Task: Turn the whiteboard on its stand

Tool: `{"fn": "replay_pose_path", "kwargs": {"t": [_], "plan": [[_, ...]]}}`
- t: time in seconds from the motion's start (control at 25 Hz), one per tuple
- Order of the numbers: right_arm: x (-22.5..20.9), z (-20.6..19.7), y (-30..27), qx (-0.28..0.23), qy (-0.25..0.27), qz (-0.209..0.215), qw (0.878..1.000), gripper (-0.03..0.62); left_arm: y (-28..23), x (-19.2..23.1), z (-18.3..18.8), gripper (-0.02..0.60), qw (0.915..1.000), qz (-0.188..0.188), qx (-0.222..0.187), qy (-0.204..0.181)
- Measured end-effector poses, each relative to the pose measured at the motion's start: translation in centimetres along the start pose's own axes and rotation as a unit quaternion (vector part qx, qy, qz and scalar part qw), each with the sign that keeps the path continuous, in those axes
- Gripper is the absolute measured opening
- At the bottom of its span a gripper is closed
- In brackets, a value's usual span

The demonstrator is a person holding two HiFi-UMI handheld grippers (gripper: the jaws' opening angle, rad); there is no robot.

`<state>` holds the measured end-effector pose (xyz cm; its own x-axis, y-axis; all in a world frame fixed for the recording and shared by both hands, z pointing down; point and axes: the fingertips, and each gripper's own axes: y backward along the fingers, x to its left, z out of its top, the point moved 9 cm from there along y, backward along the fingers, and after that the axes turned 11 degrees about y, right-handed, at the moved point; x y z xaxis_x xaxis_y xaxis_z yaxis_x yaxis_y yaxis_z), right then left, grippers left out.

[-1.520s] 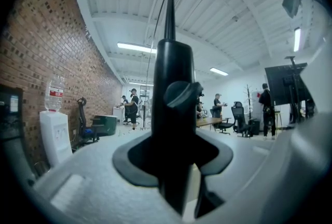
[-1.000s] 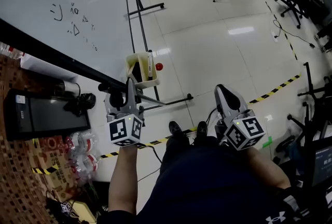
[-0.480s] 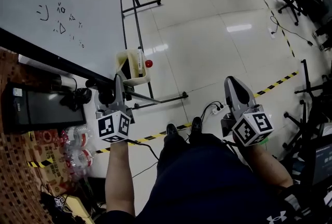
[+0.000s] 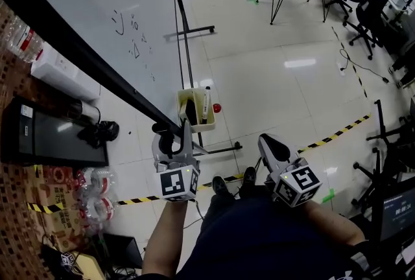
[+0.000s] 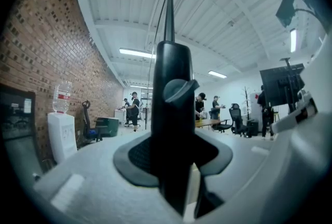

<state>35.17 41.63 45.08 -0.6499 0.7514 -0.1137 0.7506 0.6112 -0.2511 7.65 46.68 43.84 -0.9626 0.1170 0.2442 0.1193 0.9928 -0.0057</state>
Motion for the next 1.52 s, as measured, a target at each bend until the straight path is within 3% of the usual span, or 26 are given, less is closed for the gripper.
{"fn": "replay_pose_path", "kwargs": {"t": [0.24, 0.4, 0.56, 0.64, 0.72, 0.76, 0.88, 1.0, 1.16, 1.52], "plan": [[0.8, 0.7, -1.4, -0.001, 0.003, 0.014, 1.0, 0.015, 0.5, 0.0, 0.2, 0.173, 0.9997, -0.01, 0.006, 0.02], [0.3, 0.5, -2.0, -0.001, -0.002, 0.02, 1.0, 0.017, 1.8, 0.2, 0.9, 0.216, 0.9993, -0.02, 0.019, 0.025], [-0.3, 0.4, -2.7, -0.001, -0.01, 0.027, 1.0, 0.015, 5.2, 0.0, 1.1, 0.229, 0.9957, 0.0, 0.09, 0.023], [-0.5, 0.5, -3.1, -0.002, -0.018, 0.03, 0.999, 0.017, 7.2, -0.2, 0.6, 0.167, 0.9905, 0.004, 0.132, 0.037], [-1.0, 0.1, -3.4, 0.0, -0.012, 0.035, 0.999, 0.017, 8.6, -0.6, -0.1, 0.031, 0.9864, -0.018, 0.157, 0.044], [-1.4, -0.2, -3.6, 0.001, -0.01, 0.036, 0.999, 0.017, 8.8, -0.9, -0.5, 0.008, 0.9853, -0.033, 0.163, 0.04], [-2.7, -0.4, -4.0, -0.006, -0.011, 0.033, 0.999, 0.017, 6.6, -2.7, -0.7, 0.006, 0.9847, -0.065, 0.161, 0.008], [-3.3, 0.5, -3.3, -0.013, -0.001, 0.021, 1.0, 0.015, 2.4, -5.9, 0.2, 0.006, 0.9843, -0.098, 0.146, 0.016], [-3.9, 0.0, -1.0, -0.017, 0.004, -0.027, 0.999, 0.015, -1.0, -10.0, -1.2, 0.006, 0.9705, -0.18, 0.157, 0.035], [-6.6, -1.9, 2.9, -0.019, -0.005, -0.108, 0.994, 0.015, -3.9, -14.7, -5.0, 0.006, 0.9352, -0.275, 0.213, 0.065]]}}
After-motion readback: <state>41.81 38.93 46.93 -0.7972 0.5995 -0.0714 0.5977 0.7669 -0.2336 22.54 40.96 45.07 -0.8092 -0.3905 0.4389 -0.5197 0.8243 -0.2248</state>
